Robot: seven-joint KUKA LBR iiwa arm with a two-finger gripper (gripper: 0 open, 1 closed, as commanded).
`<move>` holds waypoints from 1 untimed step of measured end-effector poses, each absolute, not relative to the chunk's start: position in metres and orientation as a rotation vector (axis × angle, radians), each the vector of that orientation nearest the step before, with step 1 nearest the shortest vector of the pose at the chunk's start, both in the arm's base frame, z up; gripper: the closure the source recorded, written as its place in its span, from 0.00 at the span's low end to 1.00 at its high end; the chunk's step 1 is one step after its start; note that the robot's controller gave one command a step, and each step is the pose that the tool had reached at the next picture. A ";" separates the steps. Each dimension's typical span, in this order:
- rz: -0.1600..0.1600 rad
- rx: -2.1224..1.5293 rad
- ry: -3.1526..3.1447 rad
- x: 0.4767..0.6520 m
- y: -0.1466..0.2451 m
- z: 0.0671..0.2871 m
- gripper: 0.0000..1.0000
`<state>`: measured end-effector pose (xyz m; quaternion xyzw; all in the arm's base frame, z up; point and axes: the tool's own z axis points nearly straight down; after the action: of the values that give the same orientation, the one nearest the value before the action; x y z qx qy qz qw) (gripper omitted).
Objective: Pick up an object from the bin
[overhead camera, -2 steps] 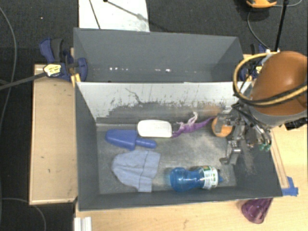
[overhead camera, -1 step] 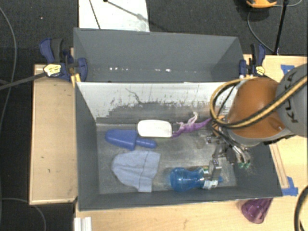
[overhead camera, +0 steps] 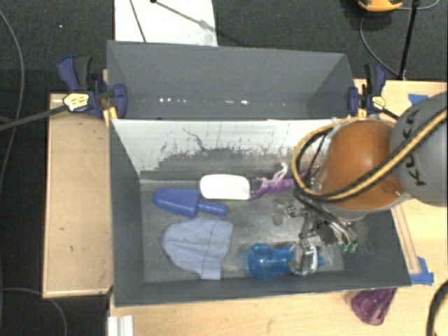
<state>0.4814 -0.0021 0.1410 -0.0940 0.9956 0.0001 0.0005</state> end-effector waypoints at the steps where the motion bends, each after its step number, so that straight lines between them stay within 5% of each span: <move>1: 0.001 -0.285 3.123 0.479 0.004 0.133 0.00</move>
Offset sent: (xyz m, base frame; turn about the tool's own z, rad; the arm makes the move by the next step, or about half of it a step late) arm -0.0038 0.0055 -0.0710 0.0726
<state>0.4790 0.0039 0.1328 -0.0909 0.9959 0.0002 0.0028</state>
